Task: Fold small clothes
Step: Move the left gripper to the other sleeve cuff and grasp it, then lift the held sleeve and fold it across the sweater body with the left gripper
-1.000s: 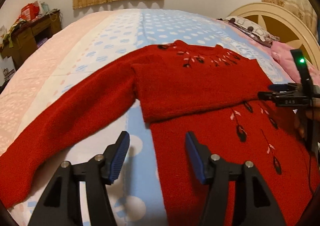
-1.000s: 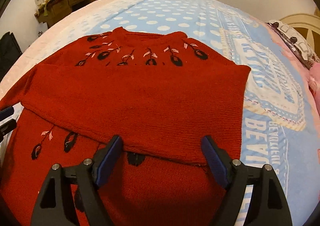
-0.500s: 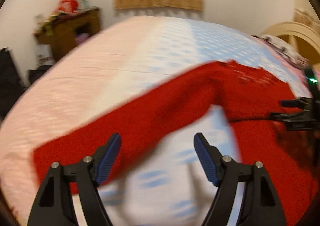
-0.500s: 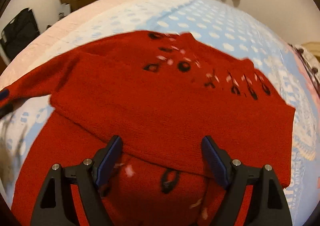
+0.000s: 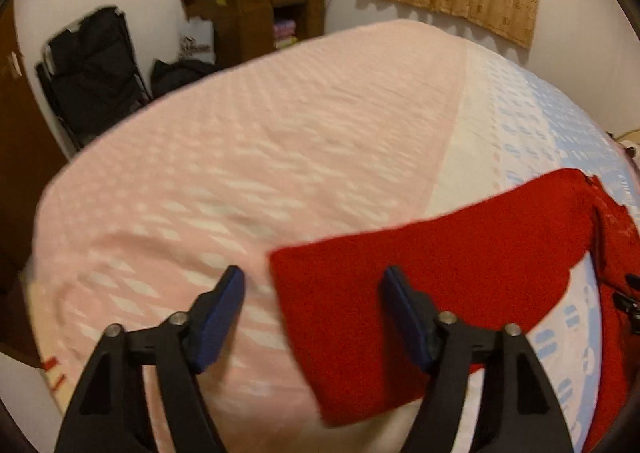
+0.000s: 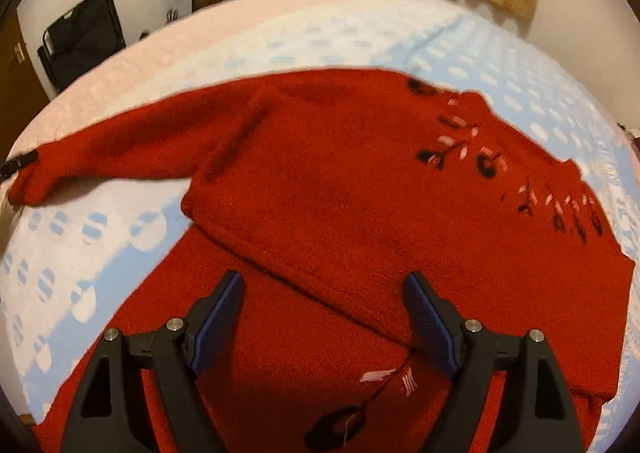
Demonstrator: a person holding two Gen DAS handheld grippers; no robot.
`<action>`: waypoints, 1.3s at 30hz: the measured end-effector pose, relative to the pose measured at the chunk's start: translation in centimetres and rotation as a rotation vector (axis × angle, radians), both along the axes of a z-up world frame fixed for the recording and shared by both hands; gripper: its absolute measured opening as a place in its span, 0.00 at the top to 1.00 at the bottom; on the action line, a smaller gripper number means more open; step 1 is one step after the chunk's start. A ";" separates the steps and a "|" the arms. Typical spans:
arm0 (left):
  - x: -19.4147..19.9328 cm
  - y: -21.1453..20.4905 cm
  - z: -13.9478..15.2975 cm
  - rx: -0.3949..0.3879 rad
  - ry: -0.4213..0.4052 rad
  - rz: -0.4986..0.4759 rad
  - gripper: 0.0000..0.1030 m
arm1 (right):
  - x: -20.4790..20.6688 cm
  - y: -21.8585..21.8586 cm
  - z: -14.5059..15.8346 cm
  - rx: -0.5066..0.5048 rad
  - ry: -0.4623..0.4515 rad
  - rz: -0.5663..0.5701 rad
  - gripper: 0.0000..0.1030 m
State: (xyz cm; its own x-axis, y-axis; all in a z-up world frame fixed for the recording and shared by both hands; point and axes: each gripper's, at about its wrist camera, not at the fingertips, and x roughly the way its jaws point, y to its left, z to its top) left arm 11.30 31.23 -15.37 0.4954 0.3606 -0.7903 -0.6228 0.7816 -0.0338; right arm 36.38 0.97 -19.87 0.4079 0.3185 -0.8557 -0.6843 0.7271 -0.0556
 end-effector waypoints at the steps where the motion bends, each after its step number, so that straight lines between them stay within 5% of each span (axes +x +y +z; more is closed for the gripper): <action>1: 0.2 -0.3 0.0 0.009 0.000 -0.007 0.32 | -0.2 0.0 0.2 -0.001 -0.005 0.004 0.20; 3: 0.8 -0.7 -0.3 0.029 0.007 -0.015 0.34 | -0.5 -0.1 0.3 -0.001 -0.006 0.007 0.20; 6: 0.9 0.0 -0.3 0.012 0.003 -0.009 0.49 | -0.3 -0.4 0.0 0.007 -0.002 0.002 0.20; 8: 0.5 0.4 0.1 -0.003 -0.002 -0.018 0.71 | -0.6 -0.6 0.0 0.012 0.003 -0.003 0.20; 11: -0.1 0.9 0.5 -0.058 -0.019 -0.043 0.88 | -0.6 -0.6 0.0 0.010 -0.001 -0.005 0.20; 23: 0.6 3.5 7.6 -0.158 -0.222 -0.032 0.89 | -1.0 -1.0 0.7 0.025 -0.003 -0.013 0.19; 30: 3.1 1.2 13.5 -0.166 -0.324 -0.135 0.89 | -2.1 -1.7 2.9 0.069 -0.021 0.005 0.19; 39: 5.7 -2.9 17.1 -0.160 -0.380 -0.259 0.89 | -2.7 -2.8 4.0 0.094 -0.023 0.002 0.19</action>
